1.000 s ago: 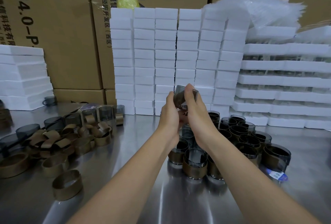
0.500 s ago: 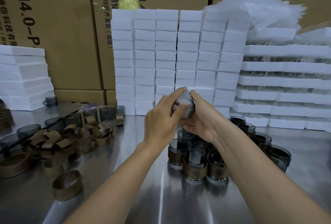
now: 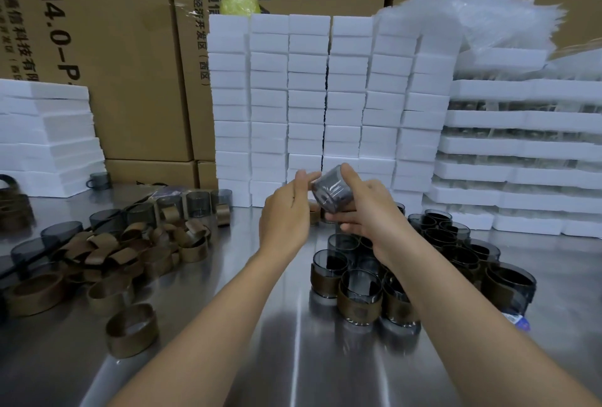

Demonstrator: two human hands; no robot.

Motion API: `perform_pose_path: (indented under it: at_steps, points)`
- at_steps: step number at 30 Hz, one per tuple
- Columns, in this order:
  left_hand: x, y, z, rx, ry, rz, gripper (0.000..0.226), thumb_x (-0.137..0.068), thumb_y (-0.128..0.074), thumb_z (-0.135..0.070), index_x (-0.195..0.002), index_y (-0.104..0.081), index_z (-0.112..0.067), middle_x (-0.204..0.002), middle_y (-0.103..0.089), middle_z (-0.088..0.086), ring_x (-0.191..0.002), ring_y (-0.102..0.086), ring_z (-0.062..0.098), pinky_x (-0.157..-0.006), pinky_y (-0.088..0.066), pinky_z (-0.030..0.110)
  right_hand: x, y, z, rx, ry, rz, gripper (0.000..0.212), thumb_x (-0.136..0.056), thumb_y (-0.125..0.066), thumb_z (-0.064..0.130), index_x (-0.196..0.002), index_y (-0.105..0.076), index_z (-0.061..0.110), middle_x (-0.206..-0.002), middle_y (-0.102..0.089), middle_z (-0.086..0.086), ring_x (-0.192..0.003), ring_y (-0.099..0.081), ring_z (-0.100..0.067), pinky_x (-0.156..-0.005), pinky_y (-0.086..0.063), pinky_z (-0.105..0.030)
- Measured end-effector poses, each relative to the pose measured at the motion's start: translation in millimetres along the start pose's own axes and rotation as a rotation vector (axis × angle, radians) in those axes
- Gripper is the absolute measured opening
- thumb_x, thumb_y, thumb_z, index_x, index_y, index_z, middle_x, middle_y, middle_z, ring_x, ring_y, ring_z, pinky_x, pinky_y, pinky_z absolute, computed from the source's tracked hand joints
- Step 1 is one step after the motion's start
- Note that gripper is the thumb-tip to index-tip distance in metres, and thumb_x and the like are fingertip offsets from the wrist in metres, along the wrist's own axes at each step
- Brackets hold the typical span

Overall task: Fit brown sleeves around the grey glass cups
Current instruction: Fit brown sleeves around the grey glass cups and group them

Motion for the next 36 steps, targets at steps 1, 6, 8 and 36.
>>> perform_pose_path:
  at_steps: [1, 6, 8, 36]
  points:
    - [-2, 7, 10, -0.117, 0.008, -0.028, 0.057, -0.108, -0.023, -0.064, -0.13, -0.072, -0.044, -0.12, -0.077, -0.018, -0.114, -0.073, 0.015, -0.099, -0.056, 0.046, -1, 2, -2, 0.025, 0.039, -0.029, 0.052, -0.101, -0.062, 0.066, -0.126, -0.061, 0.021, -0.095, -0.083, -0.003, -0.079, -0.083, -0.019, -0.072, -0.062, -0.037]
    - [0, 49, 71, -1.015, 0.129, -0.059, 0.052, -0.106, -0.048, -0.034, -0.157, -0.047, -0.027, -0.168, -0.042, 0.011, -0.16, -0.027, 0.034, -0.128, -0.021, 0.054, -1, -7, -14, 0.23, 0.187, -0.014, 0.037, -0.101, -0.061, 0.059, -0.135, -0.063, 0.043, -0.122, -0.068, 0.008, -0.067, -0.075, -0.008, -0.082, -0.068, -0.048]
    - [0, 62, 87, -1.175, 0.251, 0.006, 0.062, -0.103, -0.049, -0.038, -0.163, -0.039, -0.026, -0.178, -0.021, 0.018, -0.166, -0.004, 0.044, -0.13, 0.002, 0.064, 0, -15, -20, 0.269, 0.199, 0.018, 0.035, -0.1, -0.062, 0.058, -0.131, -0.063, 0.043, -0.121, -0.067, 0.01, -0.077, -0.074, -0.012, -0.084, -0.067, -0.048]
    - [-5, 79, 94, -0.612, 0.143, -0.328, 0.046, -0.085, -0.09, -0.04, -0.125, -0.067, -0.035, -0.127, -0.064, -0.002, -0.122, -0.055, 0.027, -0.102, -0.045, 0.046, 0, -18, -27, 0.15, 0.191, -0.019, 0.037, -0.093, -0.066, 0.063, -0.107, -0.063, 0.028, -0.102, -0.076, -0.002, -0.081, -0.078, -0.012, -0.08, -0.059, -0.042]
Point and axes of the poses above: each hand's wrist, its own x-axis away from the middle knuckle, its own y-axis out of the back of the hand, z = x × y, the point moved 4 cm from there along -x, towards the middle knuckle
